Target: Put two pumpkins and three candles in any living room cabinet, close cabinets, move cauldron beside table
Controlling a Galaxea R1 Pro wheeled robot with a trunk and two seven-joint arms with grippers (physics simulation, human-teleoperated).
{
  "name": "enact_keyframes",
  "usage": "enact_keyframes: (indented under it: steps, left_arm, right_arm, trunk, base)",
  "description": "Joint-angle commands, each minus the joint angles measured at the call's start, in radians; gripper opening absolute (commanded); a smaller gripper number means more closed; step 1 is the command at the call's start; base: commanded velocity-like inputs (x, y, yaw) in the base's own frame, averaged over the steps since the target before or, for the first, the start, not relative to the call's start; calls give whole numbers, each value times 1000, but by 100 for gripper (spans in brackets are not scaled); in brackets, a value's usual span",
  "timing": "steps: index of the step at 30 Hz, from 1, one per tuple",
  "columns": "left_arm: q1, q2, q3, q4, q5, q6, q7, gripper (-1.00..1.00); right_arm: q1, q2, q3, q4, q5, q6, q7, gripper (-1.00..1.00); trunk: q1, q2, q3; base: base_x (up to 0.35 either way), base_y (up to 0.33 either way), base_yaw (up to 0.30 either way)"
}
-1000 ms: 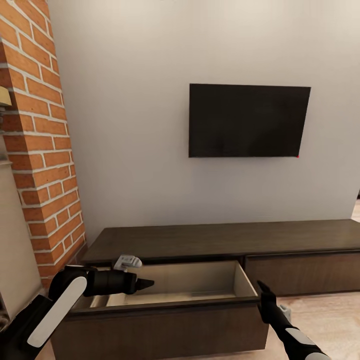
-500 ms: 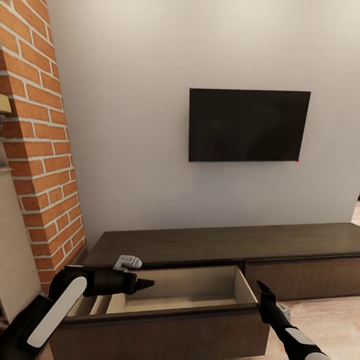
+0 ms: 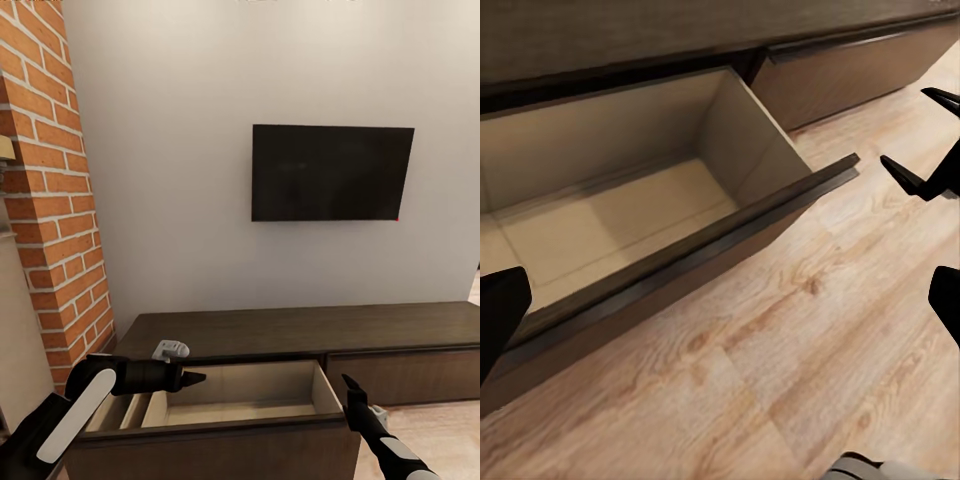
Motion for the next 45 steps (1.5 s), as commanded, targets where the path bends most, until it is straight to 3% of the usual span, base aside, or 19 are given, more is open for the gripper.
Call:
enact_keyframes:
  steps: [1,13,29,32,36,38,39,43,45]
  left_arm:
    - [-1,0,0,0,-11,2,-10,100]
    - [-1,0,1,1,-12,2,-9,100]
    - [-1,0,0,1,-12,2,-9,100]
    - [-1,0,0,0,-12,2,-9,100]
    - [-1,-3,0,0,-12,2,-9,100]
    - [-1,-4,0,0,-12,2,-9,100]
    - [-1,-4,0,-1,-12,2,-9,100]
    - [-1,-3,-1,-1,-12,2,-9,100]
    - [-1,-3,-1,-1,-12,2,-9,100]
  right_arm:
    - [-1,0,-4,0,-7,8,2,100]
    - [-1,2,1,0,-7,8,2,100]
    - [-1,12,10,1,3,-1,3,100]
    - [-1,12,14,-1,30,-3,6,100]
    - [2,2,48,-36,126,2,33,100]
    - [29,-9,62,-101,183,11,84,100]
    - [73,-17,67,-163,212,28,130,100]
    - [256,-27,74,-384,251,86,233,100]
    - [303,-27,75,-444,255,95,248,100]
  trunk:
    - [-4,7,2]
    - [-50,91,40]
    - [-111,203,90]
    - [-123,224,99]
    - [-138,252,112]
    - [-146,266,118]
    - [-150,273,121]
    - [-165,301,134]
    - [-173,315,140]
  base:
    - [-87,0,0]
    - [-268,-17,0]
    - [-26,-6,0]
    - [0,0,0]
    - [0,0,0]
    - [0,0,0]
    - [0,0,0]
    - [0,0,0]
    - [0,0,0]
